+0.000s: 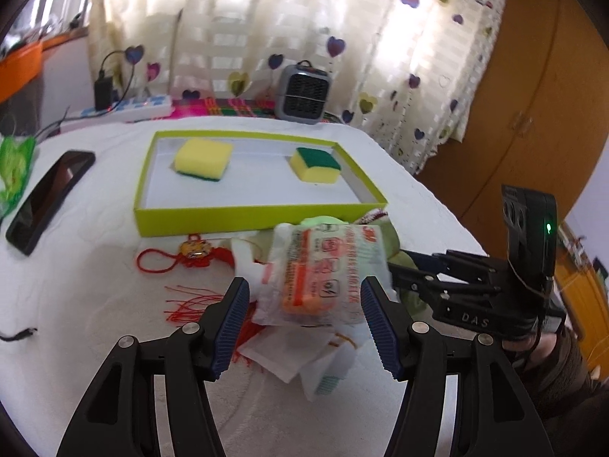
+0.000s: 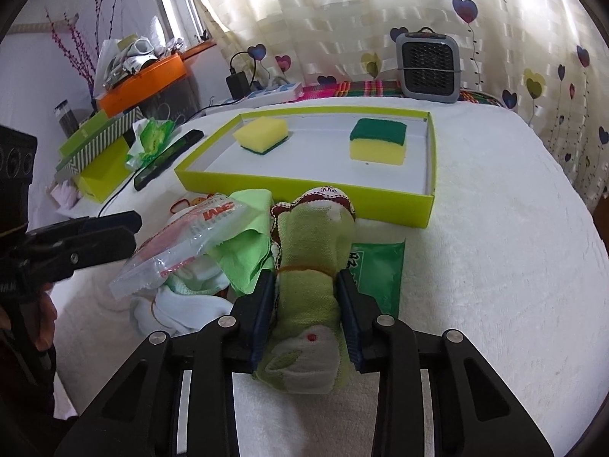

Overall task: Organize soft objects
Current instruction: 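Move both tools back to the pile and close the right tool on the rolled green towel, then grasp the clear printed mask bag with the left tool while the right tool holds the towel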

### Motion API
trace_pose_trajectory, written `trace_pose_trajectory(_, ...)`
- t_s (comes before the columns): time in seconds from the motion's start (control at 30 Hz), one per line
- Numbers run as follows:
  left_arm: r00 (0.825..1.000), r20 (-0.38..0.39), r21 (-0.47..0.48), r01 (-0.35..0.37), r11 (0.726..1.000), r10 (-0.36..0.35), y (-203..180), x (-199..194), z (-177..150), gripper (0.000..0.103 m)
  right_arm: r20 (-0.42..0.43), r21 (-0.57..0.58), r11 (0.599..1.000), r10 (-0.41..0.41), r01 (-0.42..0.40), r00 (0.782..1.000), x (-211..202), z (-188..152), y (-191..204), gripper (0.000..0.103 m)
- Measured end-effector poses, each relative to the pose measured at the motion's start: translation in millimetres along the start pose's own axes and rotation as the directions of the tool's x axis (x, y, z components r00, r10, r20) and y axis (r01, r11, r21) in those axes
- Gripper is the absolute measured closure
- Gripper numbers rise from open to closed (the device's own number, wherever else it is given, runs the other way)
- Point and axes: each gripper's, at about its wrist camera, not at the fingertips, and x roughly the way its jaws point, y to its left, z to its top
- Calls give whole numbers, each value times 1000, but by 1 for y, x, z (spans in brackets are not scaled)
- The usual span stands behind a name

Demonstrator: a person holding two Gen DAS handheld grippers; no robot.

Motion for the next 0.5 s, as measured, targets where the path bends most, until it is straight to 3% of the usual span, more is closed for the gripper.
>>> trace_pose_trajectory(0.3, 999, -25, 98, 34, 995, -32, -34, 3, -2, 38, 11, 69, 997, 20, -21, 1000, -10, -6, -16, 68)
trace_pose_trajectory(0.5, 998, -63, 112, -7, 994, 14, -43, 15, -3, 38, 24, 105, 995, 2, -4, 1000, -21, -11, -27, 68)
